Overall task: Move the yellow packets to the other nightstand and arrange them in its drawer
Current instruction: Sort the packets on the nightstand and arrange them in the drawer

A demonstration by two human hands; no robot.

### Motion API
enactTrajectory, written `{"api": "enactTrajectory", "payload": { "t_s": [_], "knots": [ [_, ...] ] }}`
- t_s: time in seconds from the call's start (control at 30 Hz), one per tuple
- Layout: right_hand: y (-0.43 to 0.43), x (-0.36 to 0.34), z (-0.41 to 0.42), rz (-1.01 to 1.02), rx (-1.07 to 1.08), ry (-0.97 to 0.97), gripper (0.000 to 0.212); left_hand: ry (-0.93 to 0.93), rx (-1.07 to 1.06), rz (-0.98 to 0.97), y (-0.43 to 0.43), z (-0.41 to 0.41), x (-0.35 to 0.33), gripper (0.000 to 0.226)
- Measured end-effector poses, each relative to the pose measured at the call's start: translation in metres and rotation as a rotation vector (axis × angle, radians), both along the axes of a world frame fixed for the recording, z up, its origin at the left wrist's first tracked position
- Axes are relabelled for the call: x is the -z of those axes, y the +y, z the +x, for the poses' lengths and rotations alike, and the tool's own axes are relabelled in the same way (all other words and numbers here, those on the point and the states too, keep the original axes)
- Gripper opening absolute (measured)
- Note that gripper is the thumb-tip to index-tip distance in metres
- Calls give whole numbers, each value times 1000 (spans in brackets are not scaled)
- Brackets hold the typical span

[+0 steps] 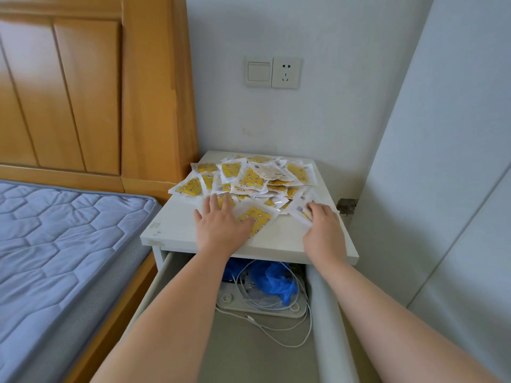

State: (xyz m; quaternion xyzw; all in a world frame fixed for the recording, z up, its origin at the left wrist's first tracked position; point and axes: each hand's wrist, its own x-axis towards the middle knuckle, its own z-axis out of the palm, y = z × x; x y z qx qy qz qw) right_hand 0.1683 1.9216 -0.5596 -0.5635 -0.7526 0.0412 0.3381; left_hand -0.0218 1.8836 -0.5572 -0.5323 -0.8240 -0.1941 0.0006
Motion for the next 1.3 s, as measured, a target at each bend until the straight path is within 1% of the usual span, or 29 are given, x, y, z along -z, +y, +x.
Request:
{"api": "enactTrajectory", "payload": {
  "t_s": [0.03, 0.1, 0.17, 0.27, 0.33, 0.37, 0.43, 0.47, 0.5, 0.57, 0.6, 0.63, 0.8, 0.93, 1.07, 1.1, 1.13, 1.17, 1.23, 1.27, 1.3],
  "knots": [
    [0, 0, 0, -8, 2, -8, 55, -20, -4, -54, 2, -1, -1, 85],
    [0, 0, -1, -23, 3, -18, 54, -48, 2, -106, 3, -4, -4, 84],
    [-1, -1, -1, -29, 2, -27, 54, -77, 18, -96, 2, -7, -8, 74],
    [0, -1, -1, -35, 4, -40, 53, -117, 80, -99, -4, -14, -16, 52],
    [-1, -1, -1, -36, 10, -46, 52, -151, 93, -110, -9, -20, -18, 46],
    [-1, -2, -2, -34, 12, -48, 52, -142, 66, -112, -11, -22, -18, 46],
    [0, -1, -2, -30, 15, -52, 51, -102, -55, -108, -15, -23, -16, 47],
    [0, -1, -2, -29, 15, -53, 50, -101, -125, -126, -15, -22, -16, 50],
    [1, -1, -2, -29, 16, -53, 50, -108, -180, -156, -14, -21, -16, 59],
    [1, 0, -2, -32, 16, -54, 50, -125, -216, -215, -8, -15, -18, 81],
    [2, 0, -1, -33, 16, -52, 49, -131, -208, -228, -5, -12, -20, 88],
    [2, 1, -1, -34, 14, -49, 49, -142, -194, -229, 0, -9, -22, 90],
    [3, 3, 0, -32, -4, -40, 51, -274, -147, -200, 13, -14, -35, 89],
    [2, 2, 0, -28, -8, -29, 49, -345, -120, -220, 16, -26, -42, 110],
    [1, 1, -1, -33, -7, -33, 49, -496, -172, -191, 22, -22, -43, 116],
    [1, 1, -1, -34, -6, -33, 49, -501, -189, -200, 23, -20, -44, 113],
    [1, 1, -1, -35, -6, -31, 49, -464, -201, -240, 21, -19, -46, 105],
    [1, 0, -1, -35, -8, -25, 49, -392, -203, -262, 21, -21, -47, 90],
    [1, 0, -1, -35, -24, 2, 51, -312, -204, -215, 22, -23, -51, 55],
    [-1, 0, 0, -33, -37, 26, 53, -297, -181, -212, 18, -23, -53, 47],
    [-2, 0, 0, -28, -50, 58, 56, -293, -141, -221, 14, -23, -54, 44]
  ]
}}
